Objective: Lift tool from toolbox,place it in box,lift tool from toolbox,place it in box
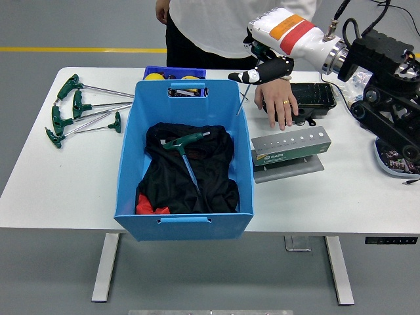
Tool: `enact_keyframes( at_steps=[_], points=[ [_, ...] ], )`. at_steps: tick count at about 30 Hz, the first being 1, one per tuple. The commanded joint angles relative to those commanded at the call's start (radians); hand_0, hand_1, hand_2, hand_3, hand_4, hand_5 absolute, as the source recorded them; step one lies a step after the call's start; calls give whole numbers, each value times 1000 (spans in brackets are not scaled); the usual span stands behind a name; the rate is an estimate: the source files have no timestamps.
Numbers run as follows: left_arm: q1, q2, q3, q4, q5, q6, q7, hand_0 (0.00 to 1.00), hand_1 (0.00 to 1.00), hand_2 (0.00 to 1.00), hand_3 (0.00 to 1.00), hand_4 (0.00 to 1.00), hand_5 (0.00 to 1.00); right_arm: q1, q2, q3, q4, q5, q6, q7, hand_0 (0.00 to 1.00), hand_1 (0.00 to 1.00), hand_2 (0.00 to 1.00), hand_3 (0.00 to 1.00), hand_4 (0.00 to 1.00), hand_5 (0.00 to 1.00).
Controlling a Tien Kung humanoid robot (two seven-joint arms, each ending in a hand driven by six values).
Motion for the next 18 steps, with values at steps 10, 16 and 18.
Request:
enact_keyframes(
  at_steps=[10,16,18],
  points=[
    [-3,2,8,0,-9,0,-5,745,716,779,769,734,605,37,63,-140,90,-1,22,-78,2,2,83,93,841,680],
    [-6,2,19,0,-19,1,-9,744,715,779,769,734,606,42,106,-208,104,-20,107,-138,186,200,273,357,876,661],
    [-7,2,20,0,-20,1,-9,744,714,777,767,734,605,43,115,-223,105,-20,131,-149,440,504,571,527,939,654]
  ],
)
